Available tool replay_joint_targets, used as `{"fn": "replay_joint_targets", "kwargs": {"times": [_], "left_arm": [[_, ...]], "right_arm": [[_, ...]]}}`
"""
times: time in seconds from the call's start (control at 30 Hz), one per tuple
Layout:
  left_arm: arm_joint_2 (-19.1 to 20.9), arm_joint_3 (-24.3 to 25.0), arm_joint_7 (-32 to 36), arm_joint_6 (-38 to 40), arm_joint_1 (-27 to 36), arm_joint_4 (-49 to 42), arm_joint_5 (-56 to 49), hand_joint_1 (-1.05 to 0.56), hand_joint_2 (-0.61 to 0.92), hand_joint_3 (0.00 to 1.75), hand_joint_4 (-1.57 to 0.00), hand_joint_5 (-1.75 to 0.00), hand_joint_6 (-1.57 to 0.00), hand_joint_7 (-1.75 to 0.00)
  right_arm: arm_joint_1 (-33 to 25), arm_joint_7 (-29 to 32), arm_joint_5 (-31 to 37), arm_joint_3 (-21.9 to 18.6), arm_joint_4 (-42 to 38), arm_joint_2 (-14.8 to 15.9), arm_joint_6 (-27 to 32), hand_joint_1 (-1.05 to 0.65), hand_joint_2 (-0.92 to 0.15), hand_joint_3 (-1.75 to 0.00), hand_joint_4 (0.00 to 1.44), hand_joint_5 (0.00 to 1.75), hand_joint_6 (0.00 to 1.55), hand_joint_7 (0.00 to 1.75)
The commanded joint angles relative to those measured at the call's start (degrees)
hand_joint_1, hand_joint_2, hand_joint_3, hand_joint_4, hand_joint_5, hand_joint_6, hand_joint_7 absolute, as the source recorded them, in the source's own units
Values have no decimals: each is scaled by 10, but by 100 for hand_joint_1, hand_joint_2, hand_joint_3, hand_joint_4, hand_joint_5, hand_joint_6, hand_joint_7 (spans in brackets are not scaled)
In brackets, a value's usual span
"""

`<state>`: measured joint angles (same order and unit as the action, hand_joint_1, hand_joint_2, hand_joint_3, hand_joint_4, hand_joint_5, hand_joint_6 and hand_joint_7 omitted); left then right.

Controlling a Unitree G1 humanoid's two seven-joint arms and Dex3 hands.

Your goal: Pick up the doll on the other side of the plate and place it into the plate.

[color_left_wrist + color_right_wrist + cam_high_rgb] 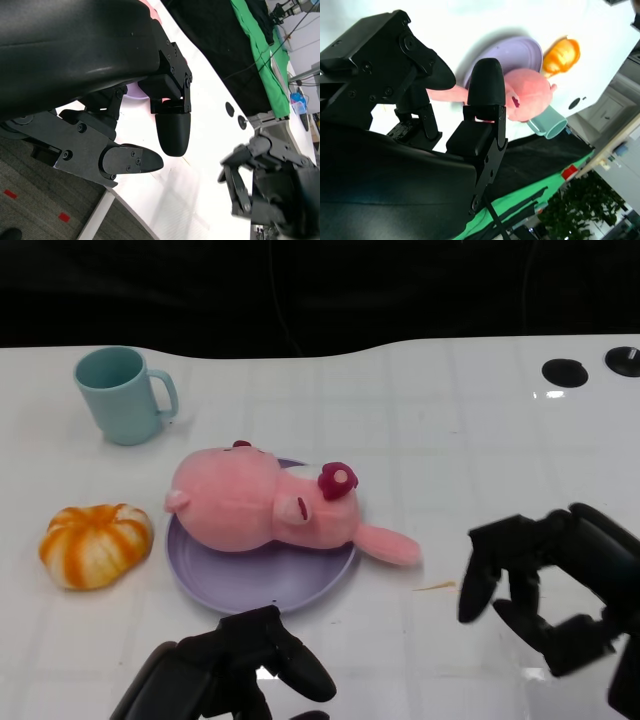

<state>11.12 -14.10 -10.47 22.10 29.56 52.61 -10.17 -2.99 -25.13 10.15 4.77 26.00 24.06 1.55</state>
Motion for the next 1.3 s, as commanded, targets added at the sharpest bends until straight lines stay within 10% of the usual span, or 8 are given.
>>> {"fn": "replay_joint_targets", "kwargs": {"times": [0.03, 1.3], "left_arm": [[12, 19, -10, -22, -4, 0, 16, -19, 71, 66, -70, -166, -63, -134], [39, 71, -27, -100, 5, -29, 46, -26, 72, 78, -65, -174, -69, -129]], "right_arm": [[-26, -19, -15, -23, 44, 25, 31, 5, -24, -149, 89, 167, 84, 133], [-6, -20, 19, 19, 7, 23, 67, 2, -27, -144, 84, 174, 83, 140]]}}
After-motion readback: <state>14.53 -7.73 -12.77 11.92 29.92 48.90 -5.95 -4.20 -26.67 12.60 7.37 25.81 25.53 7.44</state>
